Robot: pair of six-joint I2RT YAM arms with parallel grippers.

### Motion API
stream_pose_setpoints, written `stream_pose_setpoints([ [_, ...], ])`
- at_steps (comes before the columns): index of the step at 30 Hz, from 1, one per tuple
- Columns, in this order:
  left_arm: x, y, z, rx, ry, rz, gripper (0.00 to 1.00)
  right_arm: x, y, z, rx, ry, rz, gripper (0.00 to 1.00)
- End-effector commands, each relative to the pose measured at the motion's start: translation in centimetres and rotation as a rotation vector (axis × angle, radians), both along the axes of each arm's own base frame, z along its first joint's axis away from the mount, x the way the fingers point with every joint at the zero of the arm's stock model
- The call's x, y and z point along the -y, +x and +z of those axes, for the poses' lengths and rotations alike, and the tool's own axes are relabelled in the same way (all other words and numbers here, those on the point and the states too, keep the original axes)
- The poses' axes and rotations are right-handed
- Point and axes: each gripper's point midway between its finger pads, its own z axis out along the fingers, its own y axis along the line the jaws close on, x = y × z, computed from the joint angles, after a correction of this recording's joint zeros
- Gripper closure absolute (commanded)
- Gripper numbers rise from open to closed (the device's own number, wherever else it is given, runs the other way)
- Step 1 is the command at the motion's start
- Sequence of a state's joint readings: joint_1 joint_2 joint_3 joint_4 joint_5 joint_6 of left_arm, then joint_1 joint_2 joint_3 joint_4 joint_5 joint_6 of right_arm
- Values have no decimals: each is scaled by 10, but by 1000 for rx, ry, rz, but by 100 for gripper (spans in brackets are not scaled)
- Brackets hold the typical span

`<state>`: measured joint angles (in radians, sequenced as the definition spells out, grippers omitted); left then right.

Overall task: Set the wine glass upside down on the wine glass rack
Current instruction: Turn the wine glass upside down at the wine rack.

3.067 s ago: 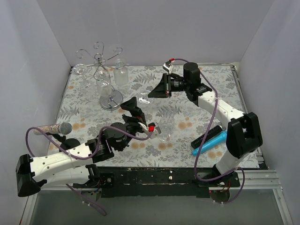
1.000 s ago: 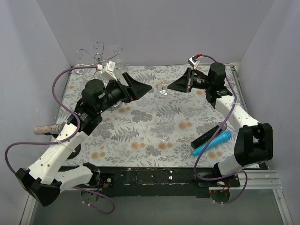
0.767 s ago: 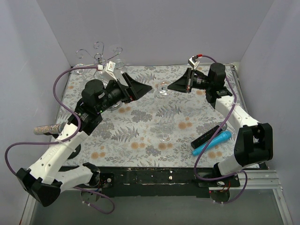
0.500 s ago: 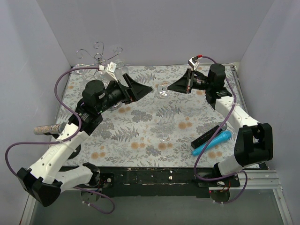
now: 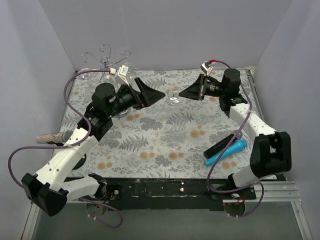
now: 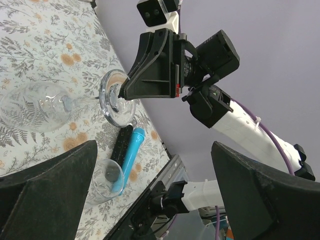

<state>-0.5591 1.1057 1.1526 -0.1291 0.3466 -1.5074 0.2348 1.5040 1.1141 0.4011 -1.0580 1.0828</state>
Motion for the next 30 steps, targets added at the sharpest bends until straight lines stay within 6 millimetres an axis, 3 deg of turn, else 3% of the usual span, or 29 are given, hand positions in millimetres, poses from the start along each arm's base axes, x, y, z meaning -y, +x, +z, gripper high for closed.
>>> stream_pose_setpoints([
  [1,5,1,2,15,-11,-32,2,4,-9,30,129,37,10,99],
  [9,13,13,-5,-24,-18,-38,2,4,-8,28,114,42,13,99],
  [16,22,26,-25,-97,-18,-34,4,3,-8,29,111,48,18,99],
  [27,42,39,-38,-156,-32,-97,33,-1,-13,28,105,54,37,99],
  [30,46,40,-34,-145,-54,-115,40,-3,-14,28,103,55,43,99],
])
